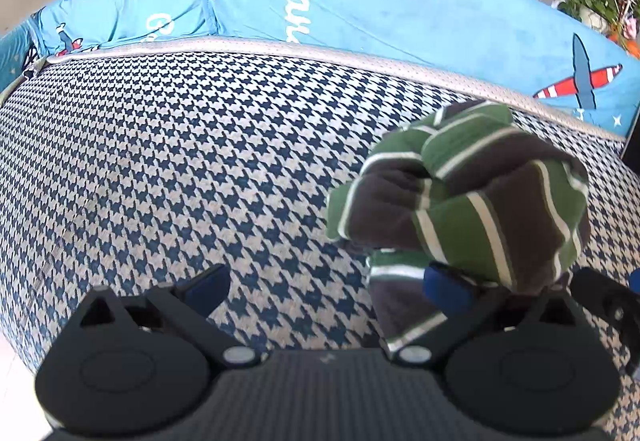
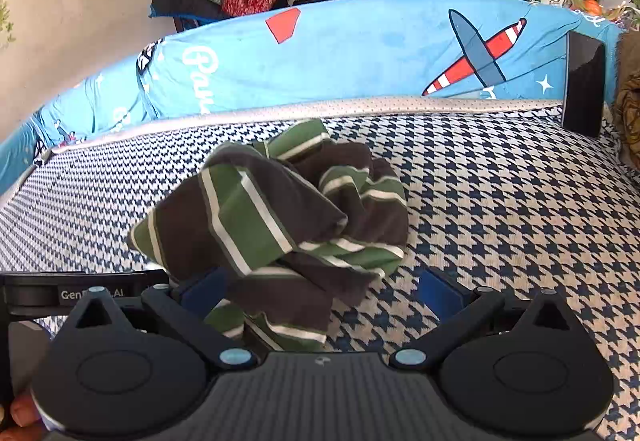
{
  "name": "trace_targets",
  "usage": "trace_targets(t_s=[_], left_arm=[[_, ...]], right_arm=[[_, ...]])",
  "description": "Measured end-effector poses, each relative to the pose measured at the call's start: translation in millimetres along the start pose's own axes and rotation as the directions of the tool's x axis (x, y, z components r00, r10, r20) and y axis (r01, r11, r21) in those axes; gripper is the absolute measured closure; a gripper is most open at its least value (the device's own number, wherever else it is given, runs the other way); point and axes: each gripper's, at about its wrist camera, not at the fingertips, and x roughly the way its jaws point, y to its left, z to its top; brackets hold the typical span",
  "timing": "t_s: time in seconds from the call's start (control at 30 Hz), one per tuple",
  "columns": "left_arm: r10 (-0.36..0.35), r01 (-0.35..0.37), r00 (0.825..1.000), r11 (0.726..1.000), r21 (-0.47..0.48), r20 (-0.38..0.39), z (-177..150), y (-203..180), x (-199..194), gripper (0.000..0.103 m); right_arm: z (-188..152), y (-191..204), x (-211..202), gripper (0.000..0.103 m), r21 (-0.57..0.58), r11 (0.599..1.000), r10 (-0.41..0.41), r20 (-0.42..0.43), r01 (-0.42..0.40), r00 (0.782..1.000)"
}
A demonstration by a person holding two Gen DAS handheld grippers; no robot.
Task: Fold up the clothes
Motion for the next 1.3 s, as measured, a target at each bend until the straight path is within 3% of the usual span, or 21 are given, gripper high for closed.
trace_targets(t_s=[0.2,0.4,0.57,0.77,0.93,1.13,1.3], left_arm=[[-0.007,0.008,1.000,0.997,-0.082,0.017,26.9,12.0,10.3,0.000],[-0.006,0.008,1.000,0.994,-0.105,0.023,47.3,16.5,20.4,0.000],[-0.036,0.036,0.999,0.988,-0.149,0.004,56.2,29.1,26.6,0.000],[-0.031,0.032,0.999,0.986,-0.165,0.010,52.5,34.5,26.0,0.000],[-0.007,0.016,0.999,0.984,-0.179,0.049,52.0,38.3,12.9,0.000],[0.042,-0.019,0.991,0.984,-0.177,0.128,48.0,36.2,-8.5,0.000],[-0.060,0.073,0.995,0.985,-0.155,0.084,45.2,28.7,-3.5,0.000]], right_arm=[[14.3,2.7,10.1,0.001,0.068,0.996,0.058,0.063,-0.062,0.996],[24.0,13.0,31.6,0.018,0.059,0.995,0.079,0.088,-0.085,0.993],[18.5,21.2,51.1,0.059,0.007,0.995,0.099,0.035,-0.099,0.994],[-4.5,43.5,36.3,0.087,-0.184,0.964,0.195,0.003,-0.191,0.981],[-34.0,65.2,27.6,0.089,-0.318,0.904,0.275,-0.078,-0.286,0.958],[-49.4,79.7,25.8,0.089,-0.353,0.853,0.346,-0.167,-0.384,0.923],[-53.4,87.6,29.9,0.089,-0.362,0.817,0.386,-0.236,-0.449,0.892]])
